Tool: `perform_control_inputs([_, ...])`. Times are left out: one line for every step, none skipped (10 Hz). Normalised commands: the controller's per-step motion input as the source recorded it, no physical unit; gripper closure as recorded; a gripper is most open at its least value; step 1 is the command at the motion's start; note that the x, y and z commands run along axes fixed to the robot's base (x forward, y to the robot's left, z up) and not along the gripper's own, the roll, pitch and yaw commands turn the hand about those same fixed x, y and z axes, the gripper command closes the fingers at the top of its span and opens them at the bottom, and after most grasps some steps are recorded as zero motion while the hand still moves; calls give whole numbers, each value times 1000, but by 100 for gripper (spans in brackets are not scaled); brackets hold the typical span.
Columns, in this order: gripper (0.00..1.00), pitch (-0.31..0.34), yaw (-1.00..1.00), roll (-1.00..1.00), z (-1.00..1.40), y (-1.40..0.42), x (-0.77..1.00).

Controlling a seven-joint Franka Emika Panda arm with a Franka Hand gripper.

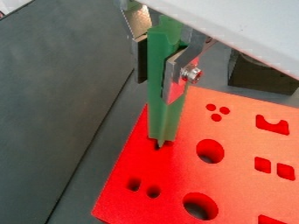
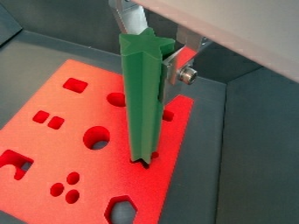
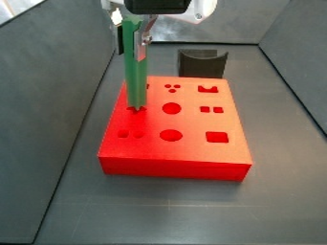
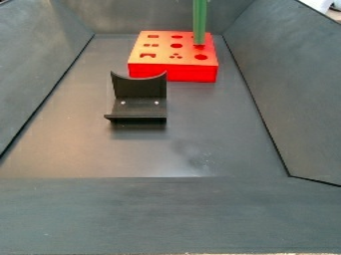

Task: Pick up the star object. Move up. Place the star object on the fixture. Regrasp the star object. Move to above the board. Insert the star object.
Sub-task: Insert the star object.

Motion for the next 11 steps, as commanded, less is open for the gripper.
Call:
perform_control_inputs([100, -13, -89, 31, -94, 0, 0])
perform_control_inputs([100, -26, -46, 10, -31, 0, 0])
perform_control_inputs([100, -3, 0, 0, -14, 0, 0])
perform_control_inputs([100, -210, -169, 23, -109, 0, 0])
perform_control_inputs([100, -234, -54, 21, -60, 0, 0])
perform_control_inputs([100, -14, 0, 0, 0, 0, 0])
perform_control_inputs([100, -17, 0, 0, 0, 0, 0])
perform_control_inputs([100, 0, -20, 0, 0, 0, 0])
perform_control_inputs([100, 0, -174, 0, -91, 40, 0])
perform_control_inputs([100, 0, 0, 0, -34, 0, 0])
perform_control_inputs([100, 0, -100, 0, -209, 0, 0])
